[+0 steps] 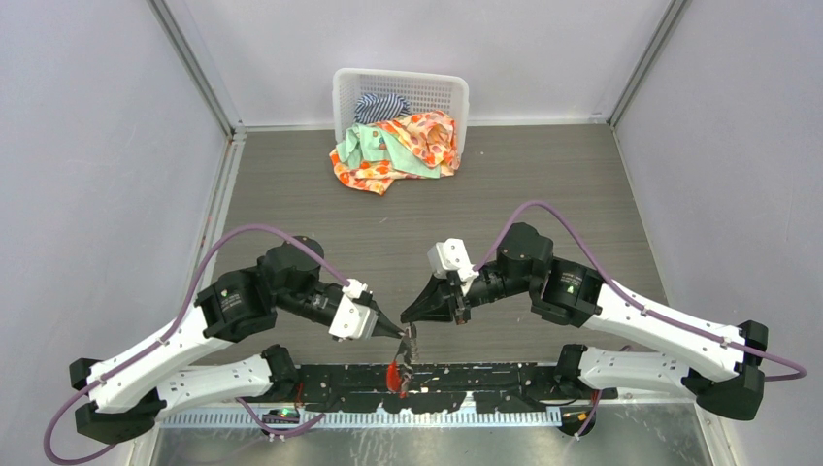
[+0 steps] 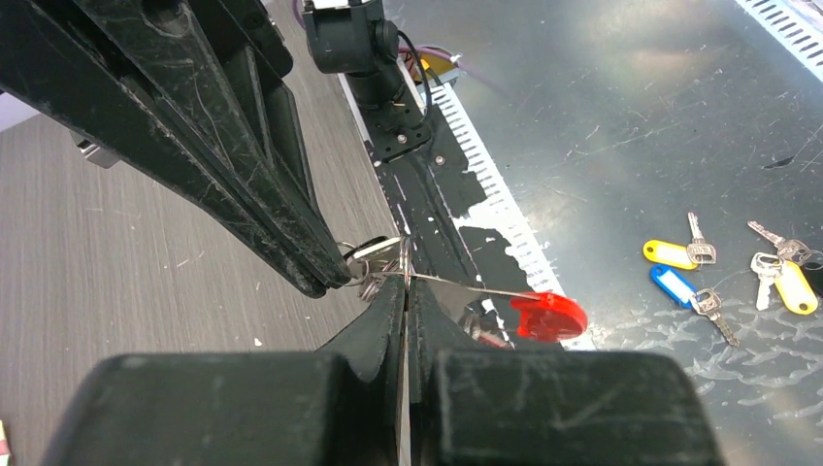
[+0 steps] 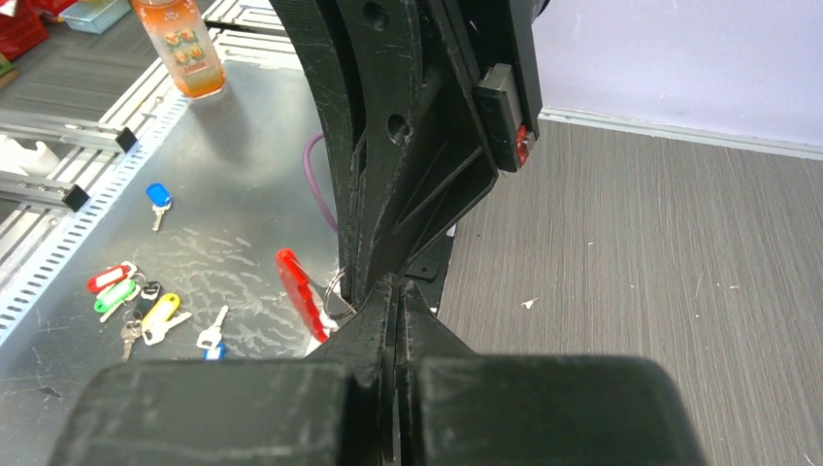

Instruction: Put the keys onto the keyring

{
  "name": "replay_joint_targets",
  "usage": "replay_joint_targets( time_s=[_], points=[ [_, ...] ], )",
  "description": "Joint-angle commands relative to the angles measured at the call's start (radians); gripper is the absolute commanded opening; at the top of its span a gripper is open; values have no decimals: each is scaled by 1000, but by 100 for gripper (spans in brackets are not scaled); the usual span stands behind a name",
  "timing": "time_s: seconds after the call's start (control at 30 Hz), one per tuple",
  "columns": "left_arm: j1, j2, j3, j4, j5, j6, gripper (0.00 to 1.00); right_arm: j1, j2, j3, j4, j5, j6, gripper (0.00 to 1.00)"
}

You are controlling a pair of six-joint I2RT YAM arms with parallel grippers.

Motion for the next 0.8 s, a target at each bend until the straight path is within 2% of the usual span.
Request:
replay_joint_targets(
  time_s=[0.0,0.3,0.4,0.47,0.53,0.77],
  points=[
    [4,-18,40,13,36,23,0,9,-8,50,62,-26,1,1],
    [4,-16,39,13,44,34,0,18,10,66,75,-46,7,1],
    [4,-18,42,1,44,42,0,20,10,66,56,-10,0,1],
    [4,-23,44,-32,45,75,0,21,-9,65,-10,68,-36,1],
    [4,-31,40,-91,45,144,0,19,-38,44,-77,222,-68,1],
    [4,-56,31,-235,35,275,0,-55,-76,-61,-207,544,-25,1]
  ],
)
